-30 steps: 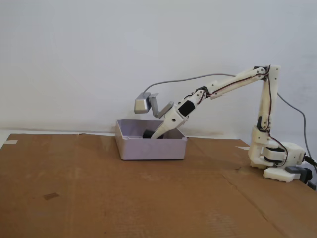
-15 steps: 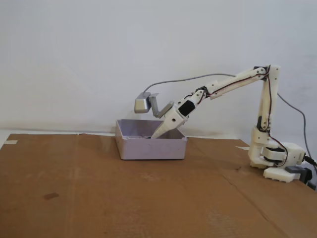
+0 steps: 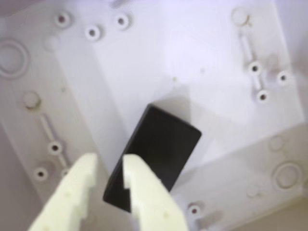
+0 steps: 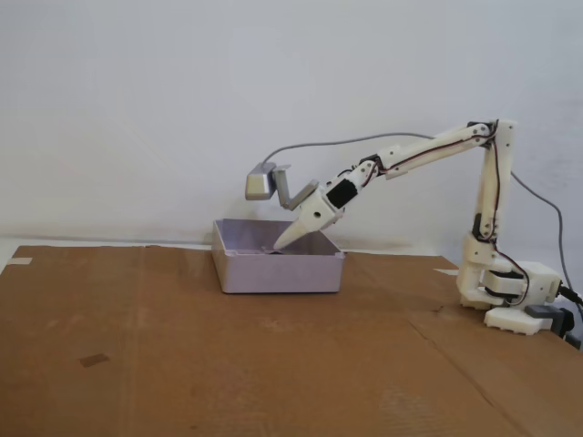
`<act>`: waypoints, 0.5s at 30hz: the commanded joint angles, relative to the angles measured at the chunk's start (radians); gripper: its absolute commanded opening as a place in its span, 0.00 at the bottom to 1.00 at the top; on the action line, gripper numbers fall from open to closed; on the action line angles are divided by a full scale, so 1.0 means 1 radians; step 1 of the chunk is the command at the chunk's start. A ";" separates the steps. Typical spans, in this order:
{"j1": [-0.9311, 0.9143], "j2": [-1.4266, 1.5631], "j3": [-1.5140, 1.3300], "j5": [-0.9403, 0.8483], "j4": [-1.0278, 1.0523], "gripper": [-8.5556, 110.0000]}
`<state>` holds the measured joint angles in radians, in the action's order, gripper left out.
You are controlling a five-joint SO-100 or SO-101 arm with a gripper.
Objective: Grasp a block and put it in the box.
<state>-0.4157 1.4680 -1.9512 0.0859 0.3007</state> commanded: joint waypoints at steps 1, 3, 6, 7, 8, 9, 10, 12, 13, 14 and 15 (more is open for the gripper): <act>0.032 0.173 0.117 -0.006 -0.006 0.11; 0.055 0.204 0.109 -0.006 -0.006 0.11; 0.081 0.239 0.106 -0.006 -0.006 0.11; 0.092 0.247 0.106 -0.006 -0.006 0.11; 0.100 0.256 0.106 -0.006 -0.006 0.11; 0.107 0.262 0.106 -0.006 -0.006 0.11; 0.117 0.267 0.106 -0.006 -0.006 0.11; 0.137 0.272 0.106 -0.005 -0.006 0.11; 0.147 0.275 0.106 -0.003 -0.006 0.11; 0.155 0.278 0.104 -0.003 -0.006 0.11; 0.160 0.279 0.104 0.000 -0.006 0.11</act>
<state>-0.2823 1.6168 -1.9512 0.0859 0.3007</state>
